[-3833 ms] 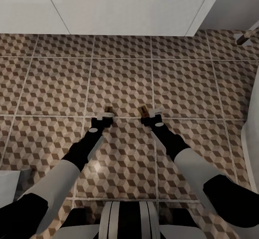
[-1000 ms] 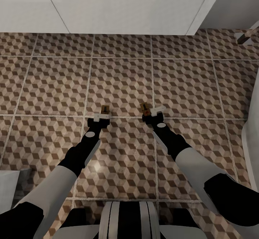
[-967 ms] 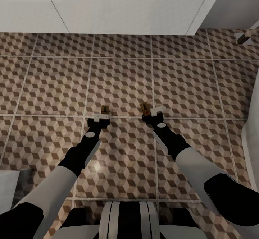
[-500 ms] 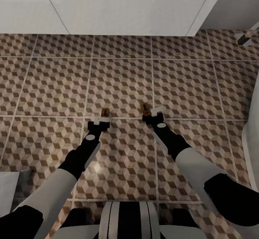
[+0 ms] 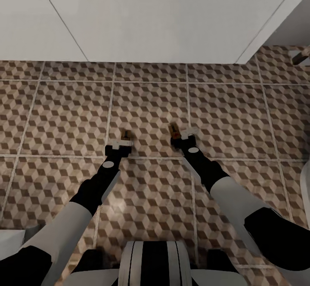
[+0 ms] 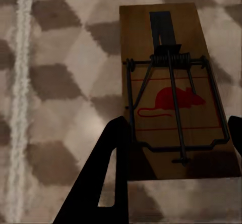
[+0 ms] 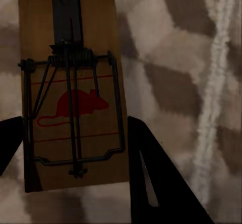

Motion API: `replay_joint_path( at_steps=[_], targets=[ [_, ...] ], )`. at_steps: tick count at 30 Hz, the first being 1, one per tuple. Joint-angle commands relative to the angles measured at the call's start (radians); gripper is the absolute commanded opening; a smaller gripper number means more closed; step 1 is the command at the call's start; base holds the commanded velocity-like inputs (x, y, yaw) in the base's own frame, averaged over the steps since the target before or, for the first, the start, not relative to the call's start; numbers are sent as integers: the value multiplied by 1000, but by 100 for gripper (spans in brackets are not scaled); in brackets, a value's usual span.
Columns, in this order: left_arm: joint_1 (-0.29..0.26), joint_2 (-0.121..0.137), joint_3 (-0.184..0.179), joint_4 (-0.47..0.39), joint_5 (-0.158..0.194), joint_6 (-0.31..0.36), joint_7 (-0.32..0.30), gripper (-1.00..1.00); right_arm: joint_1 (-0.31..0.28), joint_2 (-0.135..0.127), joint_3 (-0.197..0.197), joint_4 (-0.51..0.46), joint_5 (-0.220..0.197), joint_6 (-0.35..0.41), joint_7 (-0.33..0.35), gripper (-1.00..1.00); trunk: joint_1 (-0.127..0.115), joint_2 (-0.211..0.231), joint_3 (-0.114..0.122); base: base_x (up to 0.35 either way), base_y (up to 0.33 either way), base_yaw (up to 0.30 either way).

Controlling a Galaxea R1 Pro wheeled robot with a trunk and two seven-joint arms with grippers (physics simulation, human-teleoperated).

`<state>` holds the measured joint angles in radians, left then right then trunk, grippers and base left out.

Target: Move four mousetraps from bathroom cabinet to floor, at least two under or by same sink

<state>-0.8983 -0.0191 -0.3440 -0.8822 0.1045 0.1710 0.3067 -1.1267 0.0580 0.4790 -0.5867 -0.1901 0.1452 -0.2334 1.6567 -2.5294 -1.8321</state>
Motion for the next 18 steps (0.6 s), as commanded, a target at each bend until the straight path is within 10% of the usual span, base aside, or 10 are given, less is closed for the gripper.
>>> replay_joint_path(
  at_steps=[1,18],
  targets=[
    [-1,1,-4,-1,9,4,9,-100,-1,-1,7,0,-14,4,-8,-100,0,0,-1,294,129,0],
    [0,1,-5,1,9,4,9,-100,-1,-10,7,22,-16,2,-3,-100,0,0,-1,117,49,0]
  ],
)
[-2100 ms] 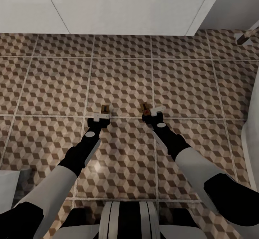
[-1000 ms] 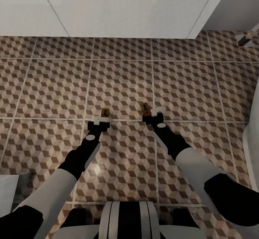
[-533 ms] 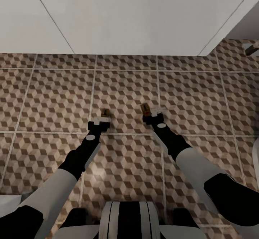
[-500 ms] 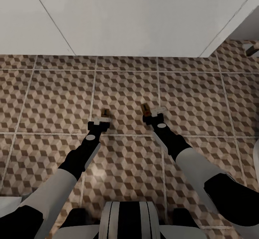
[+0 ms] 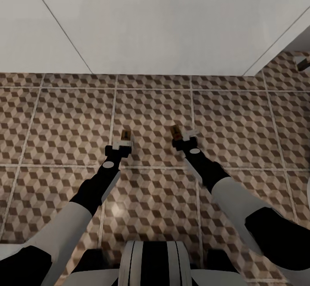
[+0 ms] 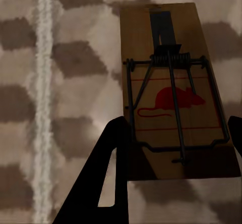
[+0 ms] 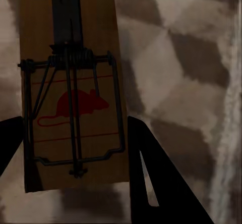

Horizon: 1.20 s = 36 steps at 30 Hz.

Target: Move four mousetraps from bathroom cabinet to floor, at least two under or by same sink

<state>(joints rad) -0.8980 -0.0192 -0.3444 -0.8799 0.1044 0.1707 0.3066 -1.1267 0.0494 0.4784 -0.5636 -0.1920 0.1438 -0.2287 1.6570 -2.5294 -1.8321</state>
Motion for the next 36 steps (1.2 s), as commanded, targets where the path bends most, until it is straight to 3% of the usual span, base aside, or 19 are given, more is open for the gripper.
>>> replay_joint_path(
  at_steps=[1,10,19,27,36],
  targets=[
    [-1,1,-4,-2,9,4,9,-100,-1,-6,8,-1,-15,3,-7,-100,0,0,-1,159,1,0],
    [0,1,-5,-2,9,4,9,-100,0,-22,8,23,-20,-1,-5,-100,0,0,-1,194,0,0],
    [1,0,-5,18,10,3,9,-100,0,-21,8,83,-23,-95,-3,-100,0,0,-1,36,0,0],
    [1,-2,-5,75,11,-99,9,-100,-1,-17,8,101,-26,-110,9,-100,0,0,-1,1,0,0],
    [2,-2,-5,108,12,-125,10,-100,-1,-8,8,113,-27,-159,73,-100,0,0,-1,0,0,0]
  ],
)
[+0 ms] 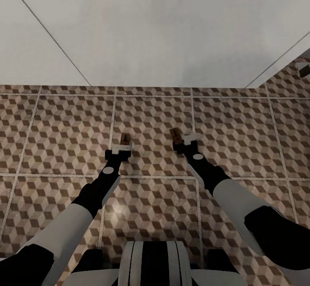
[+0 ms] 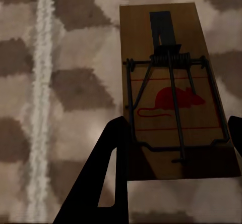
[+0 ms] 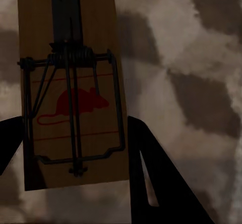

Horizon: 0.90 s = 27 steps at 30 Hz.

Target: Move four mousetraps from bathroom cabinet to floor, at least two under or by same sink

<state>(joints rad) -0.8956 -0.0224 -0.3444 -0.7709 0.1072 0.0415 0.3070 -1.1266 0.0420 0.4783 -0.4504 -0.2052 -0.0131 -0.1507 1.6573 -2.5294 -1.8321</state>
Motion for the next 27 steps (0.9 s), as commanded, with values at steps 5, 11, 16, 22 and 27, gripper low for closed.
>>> replay_joint_path(
  at_steps=[5,11,16,22,27],
  targets=[
    [0,1,-5,4,9,3,10,-100,-1,3,8,4,-15,-7,10,-100,0,0,0,0,0,0],
    [0,1,-5,14,9,3,10,-100,-1,5,8,28,-16,-32,26,-100,0,0,0,0,0,0],
    [0,1,-5,20,10,3,11,-100,-1,14,8,57,-15,-61,29,-100,0,0,0,0,0,0],
    [0,0,-5,43,11,-20,10,-100,-1,19,8,79,-15,-70,31,-100,0,0,0,0,0,0],
    [0,0,-5,61,11,-56,11,-100,-1,19,8,89,-15,-71,31,-100,0,0,0,0,0,0]
  ],
)
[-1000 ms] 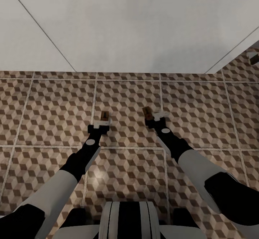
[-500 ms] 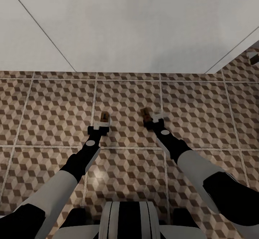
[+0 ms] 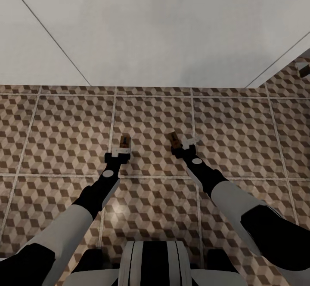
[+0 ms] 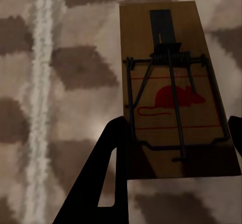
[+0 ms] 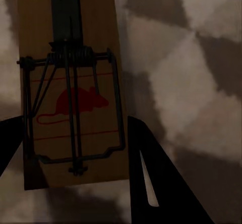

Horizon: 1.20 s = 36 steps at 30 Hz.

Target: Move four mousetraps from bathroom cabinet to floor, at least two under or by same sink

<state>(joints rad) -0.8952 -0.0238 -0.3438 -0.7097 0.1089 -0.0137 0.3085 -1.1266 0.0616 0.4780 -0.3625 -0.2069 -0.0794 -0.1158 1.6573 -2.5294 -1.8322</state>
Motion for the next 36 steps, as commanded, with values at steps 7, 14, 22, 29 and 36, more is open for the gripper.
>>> replay_joint_path(
  at_steps=[7,14,22,29,36],
  targets=[
    [-1,-1,-6,9,9,-12,9,-100,-1,0,8,17,-14,-19,3,-100,0,0,0,0,0,0],
    [-1,-3,-6,8,9,-12,9,-100,-1,0,8,41,-14,-46,8,-100,0,0,0,2,0,0],
    [-1,-4,-6,8,9,-12,9,-100,-1,0,8,48,-14,-49,8,-100,0,0,0,122,0,0],
    [-1,-4,-6,8,9,-12,9,-100,-1,0,8,54,-14,-49,8,-100,0,0,0,164,0,0],
    [-1,-4,-6,9,9,-12,9,-100,-1,0,8,54,-14,-49,8,-100,0,0,0,88,0,0]
  ],
)
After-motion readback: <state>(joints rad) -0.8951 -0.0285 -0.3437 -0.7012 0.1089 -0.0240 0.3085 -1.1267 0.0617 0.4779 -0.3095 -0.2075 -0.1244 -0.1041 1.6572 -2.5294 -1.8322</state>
